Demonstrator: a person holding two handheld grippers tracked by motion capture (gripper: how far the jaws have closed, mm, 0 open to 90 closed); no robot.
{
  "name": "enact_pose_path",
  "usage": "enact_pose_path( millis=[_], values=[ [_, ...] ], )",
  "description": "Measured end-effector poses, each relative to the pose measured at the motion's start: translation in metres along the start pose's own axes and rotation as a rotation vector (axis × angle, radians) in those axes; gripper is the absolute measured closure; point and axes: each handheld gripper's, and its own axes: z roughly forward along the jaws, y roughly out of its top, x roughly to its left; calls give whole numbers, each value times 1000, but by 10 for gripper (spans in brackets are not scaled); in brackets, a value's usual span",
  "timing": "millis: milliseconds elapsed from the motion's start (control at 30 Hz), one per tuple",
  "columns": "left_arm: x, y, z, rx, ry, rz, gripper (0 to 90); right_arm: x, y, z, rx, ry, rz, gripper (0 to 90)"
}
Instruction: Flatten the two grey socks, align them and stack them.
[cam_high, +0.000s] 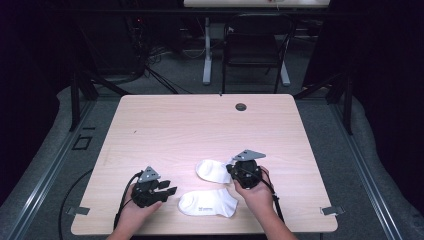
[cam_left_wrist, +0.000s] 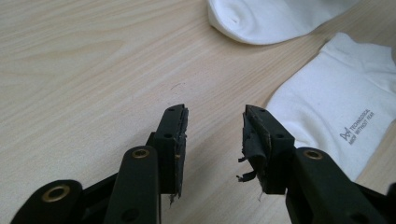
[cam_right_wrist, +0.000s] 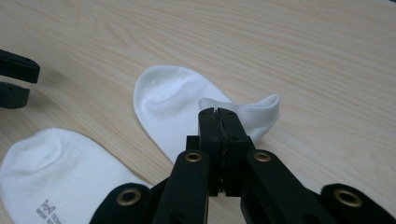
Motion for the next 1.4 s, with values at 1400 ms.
enact_pose_path(
  millis=[1400],
  values=[
    [-13, 61, 66, 2, -4, 51, 527, -23, -52, -8, 20, -21, 117, 612]
  ],
)
